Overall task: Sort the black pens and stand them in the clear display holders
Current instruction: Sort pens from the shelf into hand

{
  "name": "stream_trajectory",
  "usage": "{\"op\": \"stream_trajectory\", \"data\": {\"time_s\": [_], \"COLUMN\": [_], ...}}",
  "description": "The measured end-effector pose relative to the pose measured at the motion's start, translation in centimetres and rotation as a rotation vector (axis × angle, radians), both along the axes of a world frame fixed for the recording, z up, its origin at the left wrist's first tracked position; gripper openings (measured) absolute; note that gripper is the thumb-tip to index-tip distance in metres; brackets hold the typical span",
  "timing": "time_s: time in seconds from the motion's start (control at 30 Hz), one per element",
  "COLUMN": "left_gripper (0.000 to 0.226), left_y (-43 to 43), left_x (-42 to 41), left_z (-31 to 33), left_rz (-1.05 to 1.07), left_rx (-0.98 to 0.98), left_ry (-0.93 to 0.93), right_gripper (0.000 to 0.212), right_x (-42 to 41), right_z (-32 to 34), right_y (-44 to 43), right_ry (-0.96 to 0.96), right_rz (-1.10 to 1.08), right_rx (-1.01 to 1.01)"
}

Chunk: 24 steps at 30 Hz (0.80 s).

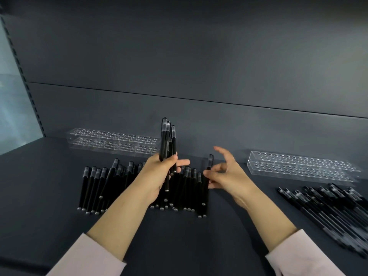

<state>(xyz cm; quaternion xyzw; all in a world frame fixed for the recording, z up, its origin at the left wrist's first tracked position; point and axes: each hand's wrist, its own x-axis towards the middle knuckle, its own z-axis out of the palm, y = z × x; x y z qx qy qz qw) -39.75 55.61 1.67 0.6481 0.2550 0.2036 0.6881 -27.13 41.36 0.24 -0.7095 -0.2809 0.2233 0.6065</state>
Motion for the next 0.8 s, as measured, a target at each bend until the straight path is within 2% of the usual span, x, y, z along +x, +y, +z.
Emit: {"op": "stream_trajectory", "data": {"time_s": [0.17, 0.4, 0.57, 0.67, 0.8], "left_gripper": [0.022, 0.023, 0.024, 0.023, 0.023], "left_y": [0.1, -0.4, -0.6, -0.9, -1.3], "left_x": [-0.2, -0.4, -0.7, -0.8, -0.9], "left_z": [0.0, 0.4, 0.8, 1.0, 1.0], "left_rz": [-0.060, -0.138, -0.188, -0.234, -0.305], "left_rx": [-0.097, -0.209, -0.232, -0.209, -0.137], "left_ry": [-0.015, -0.058, -0.059, -0.023, 0.018], "right_gripper": [0.047, 0.047, 0.021, 0.011, 0.020], "right_x": [0.4, 0.4, 0.5, 0.7, 0.1], "right_z": [-1.1, -1.8, -2.1, -2.0, -0.6], "right_y": [0.2, 0.5, 0.6, 0.8, 0.7], "right_ry": [-0.176, -0.460, -0.509, -0.436, 0.010], "right_rz": [-0.045, -0.054, -0.063, -0.115, -0.072], "right_rx": [-0.178, -0.330, -0.319, -0.228, 0.123]}}
